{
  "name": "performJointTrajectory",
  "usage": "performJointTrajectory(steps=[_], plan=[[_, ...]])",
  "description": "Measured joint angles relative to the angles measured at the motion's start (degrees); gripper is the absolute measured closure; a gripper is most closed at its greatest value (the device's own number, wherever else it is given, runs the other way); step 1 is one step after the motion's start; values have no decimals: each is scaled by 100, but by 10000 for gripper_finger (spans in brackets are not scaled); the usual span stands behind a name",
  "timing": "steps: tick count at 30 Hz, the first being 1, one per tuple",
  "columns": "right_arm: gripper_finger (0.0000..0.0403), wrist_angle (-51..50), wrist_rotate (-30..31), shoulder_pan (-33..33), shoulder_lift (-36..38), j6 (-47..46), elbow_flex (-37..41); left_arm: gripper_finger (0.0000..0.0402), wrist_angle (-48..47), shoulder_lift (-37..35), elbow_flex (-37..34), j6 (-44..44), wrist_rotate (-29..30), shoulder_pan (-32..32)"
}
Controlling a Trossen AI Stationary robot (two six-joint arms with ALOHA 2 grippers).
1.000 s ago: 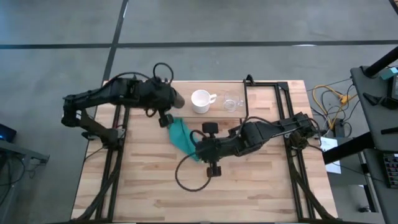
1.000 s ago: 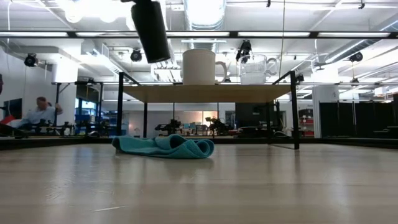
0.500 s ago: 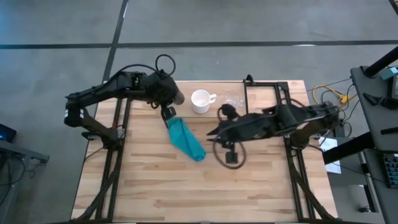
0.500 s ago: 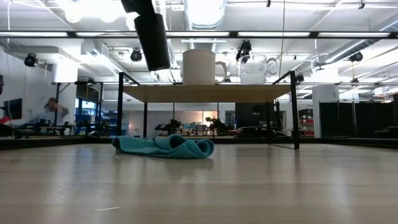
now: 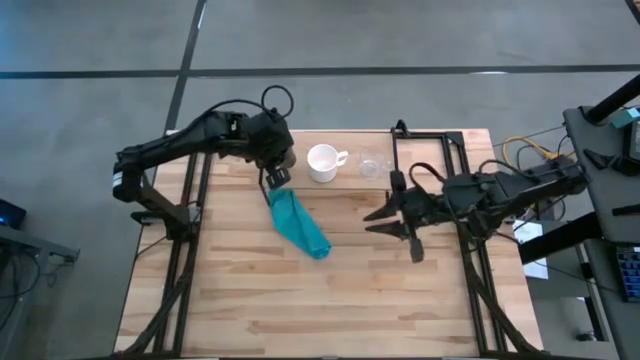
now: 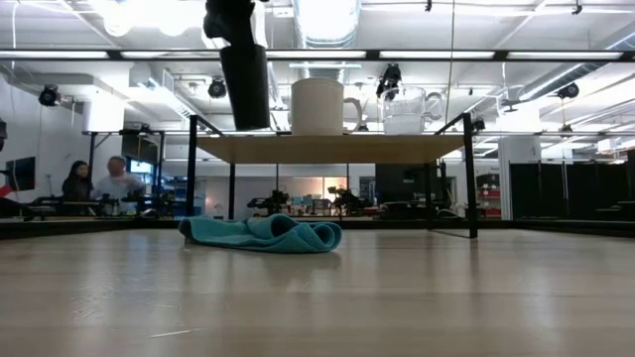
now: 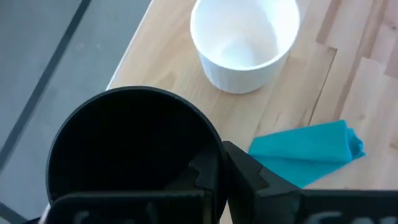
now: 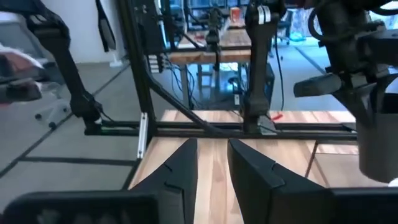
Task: Stack small to large cups/mugs on shelf
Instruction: Put the black cup on the shelf
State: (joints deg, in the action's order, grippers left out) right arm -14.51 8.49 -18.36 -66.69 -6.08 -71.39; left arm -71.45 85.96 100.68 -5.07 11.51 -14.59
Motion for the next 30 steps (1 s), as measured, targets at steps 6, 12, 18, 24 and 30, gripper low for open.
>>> performJointTrajectory(steps=[6,12,18,24,30], plan=[[329,196,0,1,632,-289,883,402,1,176,0,-1,-123,-180],[327,407,11,1,1150,-402,1457,402,-11,351,5,-1,-655,-375],[321,444,16,1,1509,-401,1668,402,-218,481,205,209,-823,-495],[327,440,37,1,1695,-395,1737,402,-253,487,236,307,-831,-496],[333,431,52,1,1743,-279,1744,401,-256,513,225,542,-956,-496]])
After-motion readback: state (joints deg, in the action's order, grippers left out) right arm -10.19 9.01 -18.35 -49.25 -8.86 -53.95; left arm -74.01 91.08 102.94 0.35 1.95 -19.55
